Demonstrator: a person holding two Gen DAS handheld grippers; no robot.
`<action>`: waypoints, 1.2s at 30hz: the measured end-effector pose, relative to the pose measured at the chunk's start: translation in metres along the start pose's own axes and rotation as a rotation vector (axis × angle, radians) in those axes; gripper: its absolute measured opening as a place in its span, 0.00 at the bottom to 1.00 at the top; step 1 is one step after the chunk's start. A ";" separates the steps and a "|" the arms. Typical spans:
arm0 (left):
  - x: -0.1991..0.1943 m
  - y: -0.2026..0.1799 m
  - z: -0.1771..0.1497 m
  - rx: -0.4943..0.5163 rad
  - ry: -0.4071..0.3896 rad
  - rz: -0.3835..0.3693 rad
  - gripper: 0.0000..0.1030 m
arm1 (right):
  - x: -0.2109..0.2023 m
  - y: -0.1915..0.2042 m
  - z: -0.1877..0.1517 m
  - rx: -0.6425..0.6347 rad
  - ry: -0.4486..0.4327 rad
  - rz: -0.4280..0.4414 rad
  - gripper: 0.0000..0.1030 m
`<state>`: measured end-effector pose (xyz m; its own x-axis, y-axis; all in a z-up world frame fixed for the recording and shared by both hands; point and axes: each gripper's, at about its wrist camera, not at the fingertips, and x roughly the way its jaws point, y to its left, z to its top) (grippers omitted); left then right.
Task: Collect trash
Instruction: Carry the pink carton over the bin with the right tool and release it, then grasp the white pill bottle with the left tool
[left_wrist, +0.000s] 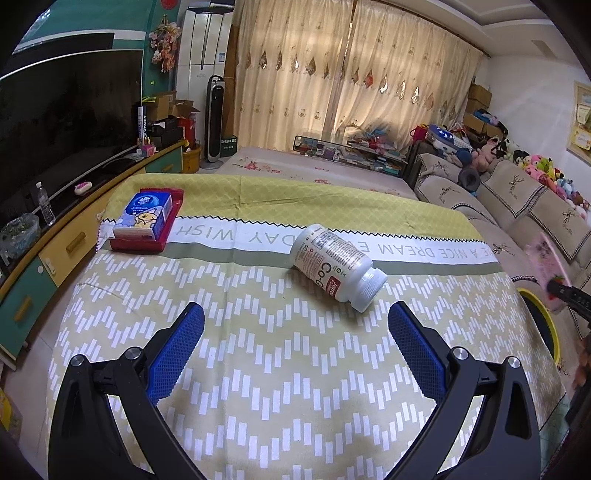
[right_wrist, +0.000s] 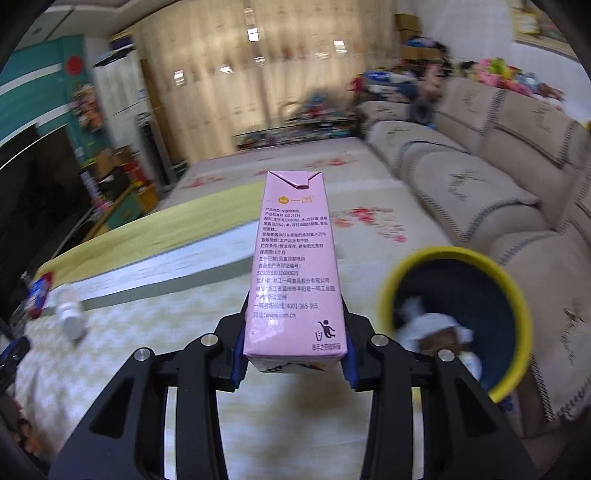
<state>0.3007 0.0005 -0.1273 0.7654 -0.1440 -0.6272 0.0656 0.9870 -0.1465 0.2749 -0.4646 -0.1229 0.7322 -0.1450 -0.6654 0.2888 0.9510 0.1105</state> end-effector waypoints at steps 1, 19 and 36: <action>0.001 -0.001 0.000 0.003 0.004 -0.004 0.95 | 0.002 -0.016 0.000 0.019 0.005 -0.026 0.37; 0.026 -0.051 0.033 0.335 0.035 -0.131 0.95 | 0.036 -0.113 -0.007 0.111 0.080 -0.069 0.64; 0.101 -0.044 0.046 0.547 0.172 -0.254 0.95 | 0.026 -0.091 0.001 0.088 0.078 -0.037 0.64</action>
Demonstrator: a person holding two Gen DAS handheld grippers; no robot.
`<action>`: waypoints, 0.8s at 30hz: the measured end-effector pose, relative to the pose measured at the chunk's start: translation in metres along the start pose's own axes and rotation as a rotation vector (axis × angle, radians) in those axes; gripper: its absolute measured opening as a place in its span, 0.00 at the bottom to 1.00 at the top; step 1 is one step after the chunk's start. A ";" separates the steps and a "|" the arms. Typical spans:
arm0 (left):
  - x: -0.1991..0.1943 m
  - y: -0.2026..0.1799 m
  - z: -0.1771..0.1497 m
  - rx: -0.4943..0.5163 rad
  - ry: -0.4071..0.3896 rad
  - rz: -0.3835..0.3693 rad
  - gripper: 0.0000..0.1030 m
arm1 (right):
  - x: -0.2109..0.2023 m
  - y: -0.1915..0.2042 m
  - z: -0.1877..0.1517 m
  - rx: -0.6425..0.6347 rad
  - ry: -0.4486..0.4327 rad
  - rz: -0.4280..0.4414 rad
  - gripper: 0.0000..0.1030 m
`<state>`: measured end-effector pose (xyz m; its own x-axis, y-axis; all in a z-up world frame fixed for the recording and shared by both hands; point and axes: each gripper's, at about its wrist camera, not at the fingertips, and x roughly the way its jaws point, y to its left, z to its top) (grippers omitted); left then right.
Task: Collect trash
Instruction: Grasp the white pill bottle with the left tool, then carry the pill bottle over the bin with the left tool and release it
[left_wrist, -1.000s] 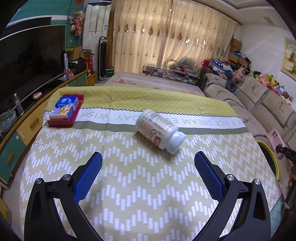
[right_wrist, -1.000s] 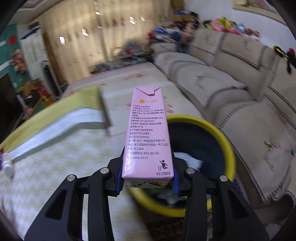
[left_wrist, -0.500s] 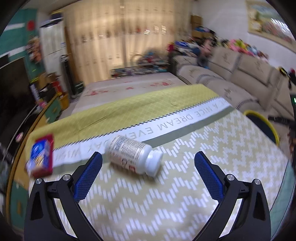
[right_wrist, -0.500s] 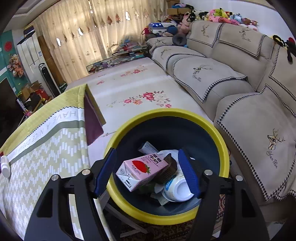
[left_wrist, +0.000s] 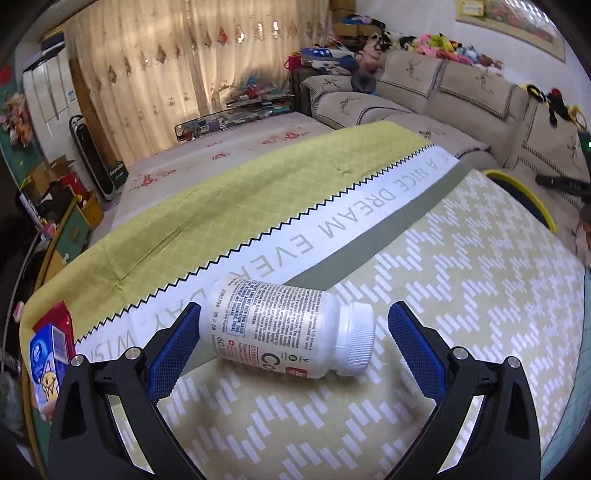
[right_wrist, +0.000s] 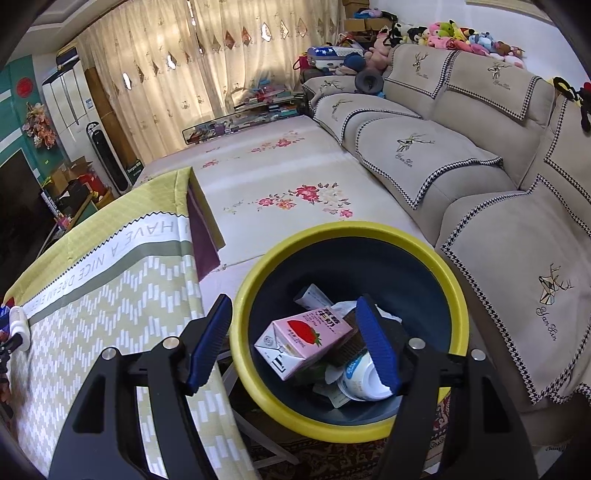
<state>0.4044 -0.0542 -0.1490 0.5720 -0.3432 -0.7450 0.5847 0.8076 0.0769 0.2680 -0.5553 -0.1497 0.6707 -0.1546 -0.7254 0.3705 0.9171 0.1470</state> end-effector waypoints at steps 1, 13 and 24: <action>0.000 -0.001 0.001 0.008 -0.002 0.002 0.95 | -0.001 0.001 0.000 -0.001 0.000 0.003 0.64; -0.013 -0.040 0.015 0.048 -0.025 -0.002 0.85 | -0.029 -0.019 -0.008 0.022 -0.032 0.047 0.64; -0.029 -0.217 0.107 0.225 -0.109 -0.241 0.85 | -0.086 -0.077 -0.021 0.066 -0.123 0.025 0.65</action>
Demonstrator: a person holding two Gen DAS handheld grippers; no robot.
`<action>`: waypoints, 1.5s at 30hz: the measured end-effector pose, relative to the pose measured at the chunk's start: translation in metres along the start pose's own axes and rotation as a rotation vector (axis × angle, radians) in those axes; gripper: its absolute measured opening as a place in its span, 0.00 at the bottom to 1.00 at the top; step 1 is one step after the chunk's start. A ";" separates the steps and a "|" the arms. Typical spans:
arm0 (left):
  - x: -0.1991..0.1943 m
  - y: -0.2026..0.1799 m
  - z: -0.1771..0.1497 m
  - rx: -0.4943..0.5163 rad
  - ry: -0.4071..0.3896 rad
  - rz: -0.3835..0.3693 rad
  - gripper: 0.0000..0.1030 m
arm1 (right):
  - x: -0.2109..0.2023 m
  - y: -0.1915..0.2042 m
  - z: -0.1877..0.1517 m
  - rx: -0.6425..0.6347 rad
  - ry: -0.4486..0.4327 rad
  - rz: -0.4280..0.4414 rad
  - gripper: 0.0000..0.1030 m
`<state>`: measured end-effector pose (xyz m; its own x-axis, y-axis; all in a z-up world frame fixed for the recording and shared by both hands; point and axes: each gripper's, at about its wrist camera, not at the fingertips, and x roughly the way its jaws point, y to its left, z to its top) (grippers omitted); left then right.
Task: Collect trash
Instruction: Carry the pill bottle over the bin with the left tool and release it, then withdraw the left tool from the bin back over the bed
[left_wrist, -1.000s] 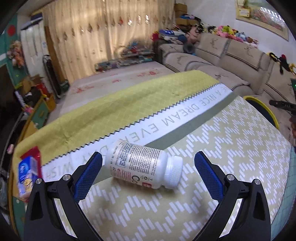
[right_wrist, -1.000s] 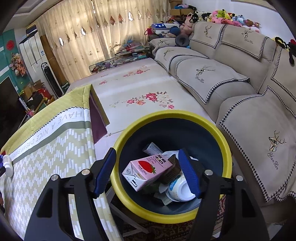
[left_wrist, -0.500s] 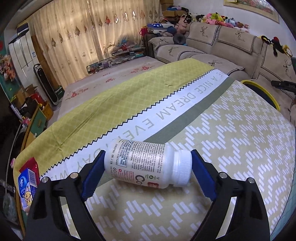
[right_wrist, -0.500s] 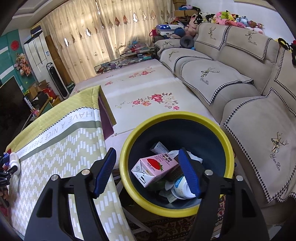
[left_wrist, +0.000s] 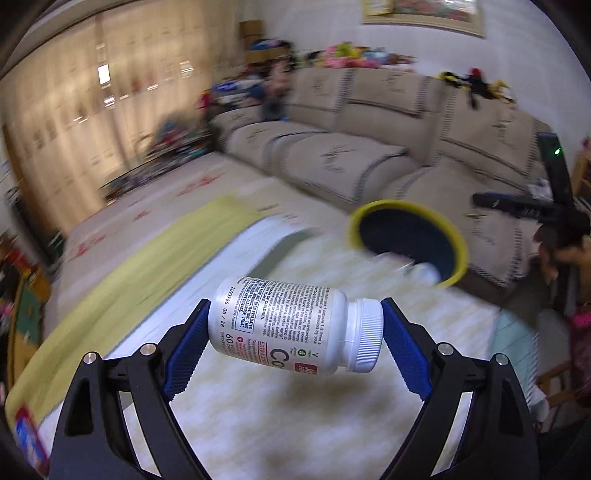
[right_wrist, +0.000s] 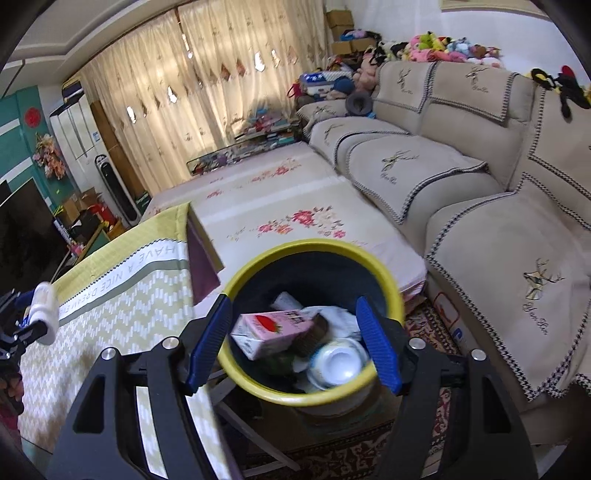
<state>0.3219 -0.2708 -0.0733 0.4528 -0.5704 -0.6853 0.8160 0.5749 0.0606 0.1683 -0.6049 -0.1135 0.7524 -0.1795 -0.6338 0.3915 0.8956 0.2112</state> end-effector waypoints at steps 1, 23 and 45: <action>0.009 -0.015 0.012 0.020 -0.001 -0.020 0.85 | -0.004 -0.008 -0.001 0.007 -0.004 -0.007 0.66; 0.242 -0.163 0.131 0.096 0.219 -0.107 0.92 | -0.082 -0.083 -0.013 0.095 -0.111 -0.043 0.77; -0.170 -0.047 -0.108 -0.519 -0.116 0.600 0.95 | -0.120 0.095 -0.057 -0.272 -0.100 0.209 0.93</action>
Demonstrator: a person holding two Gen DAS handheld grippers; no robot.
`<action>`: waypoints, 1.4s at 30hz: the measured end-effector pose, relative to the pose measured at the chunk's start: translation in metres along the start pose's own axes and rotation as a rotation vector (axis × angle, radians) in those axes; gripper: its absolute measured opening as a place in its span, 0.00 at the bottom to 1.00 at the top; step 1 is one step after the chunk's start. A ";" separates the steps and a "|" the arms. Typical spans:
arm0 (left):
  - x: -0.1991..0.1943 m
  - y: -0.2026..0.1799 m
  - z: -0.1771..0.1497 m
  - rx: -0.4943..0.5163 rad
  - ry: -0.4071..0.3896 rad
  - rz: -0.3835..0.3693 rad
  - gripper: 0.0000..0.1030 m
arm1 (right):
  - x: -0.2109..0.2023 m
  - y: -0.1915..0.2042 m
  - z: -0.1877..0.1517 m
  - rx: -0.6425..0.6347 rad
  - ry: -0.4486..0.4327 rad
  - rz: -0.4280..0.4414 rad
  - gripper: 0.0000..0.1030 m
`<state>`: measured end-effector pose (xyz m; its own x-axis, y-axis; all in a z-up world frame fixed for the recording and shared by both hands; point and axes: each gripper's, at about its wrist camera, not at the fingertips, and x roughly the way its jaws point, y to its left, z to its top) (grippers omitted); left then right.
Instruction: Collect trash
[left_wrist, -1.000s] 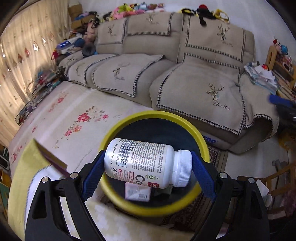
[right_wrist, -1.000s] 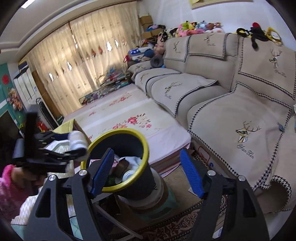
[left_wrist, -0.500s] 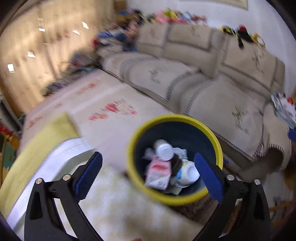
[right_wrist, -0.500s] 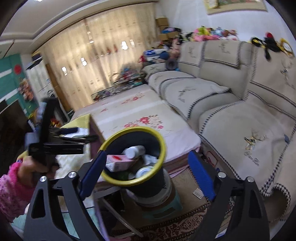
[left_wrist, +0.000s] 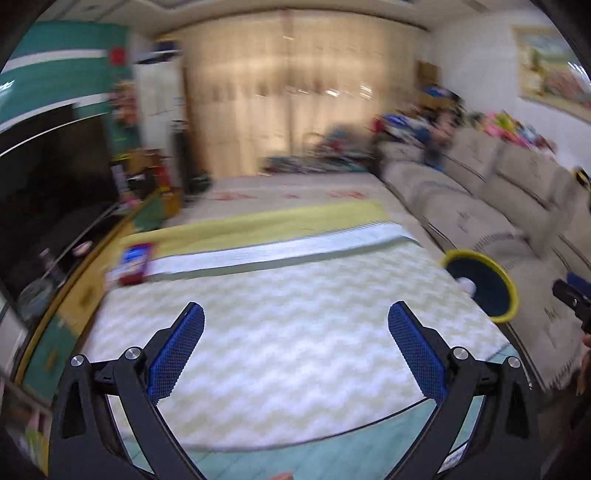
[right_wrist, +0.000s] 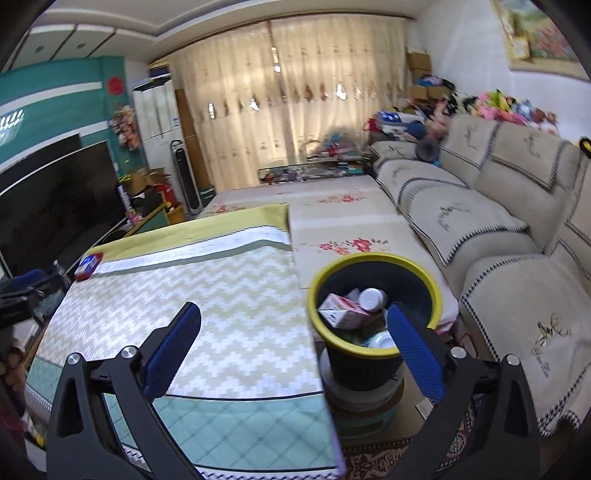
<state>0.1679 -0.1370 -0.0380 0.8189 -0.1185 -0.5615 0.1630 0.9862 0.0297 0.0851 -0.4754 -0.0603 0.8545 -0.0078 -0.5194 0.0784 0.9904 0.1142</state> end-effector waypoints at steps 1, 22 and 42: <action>-0.009 0.012 -0.004 -0.021 -0.008 0.018 0.95 | -0.003 0.004 -0.001 -0.009 -0.004 -0.005 0.93; -0.083 0.043 -0.048 -0.126 -0.056 0.004 0.95 | -0.036 0.027 -0.014 -0.024 -0.040 -0.059 0.93; -0.085 0.031 -0.045 -0.103 -0.056 -0.011 0.95 | -0.032 0.029 -0.018 -0.020 -0.039 -0.047 0.93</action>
<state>0.0784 -0.0912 -0.0269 0.8473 -0.1326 -0.5144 0.1171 0.9911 -0.0626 0.0509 -0.4437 -0.0554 0.8695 -0.0596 -0.4904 0.1094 0.9913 0.0735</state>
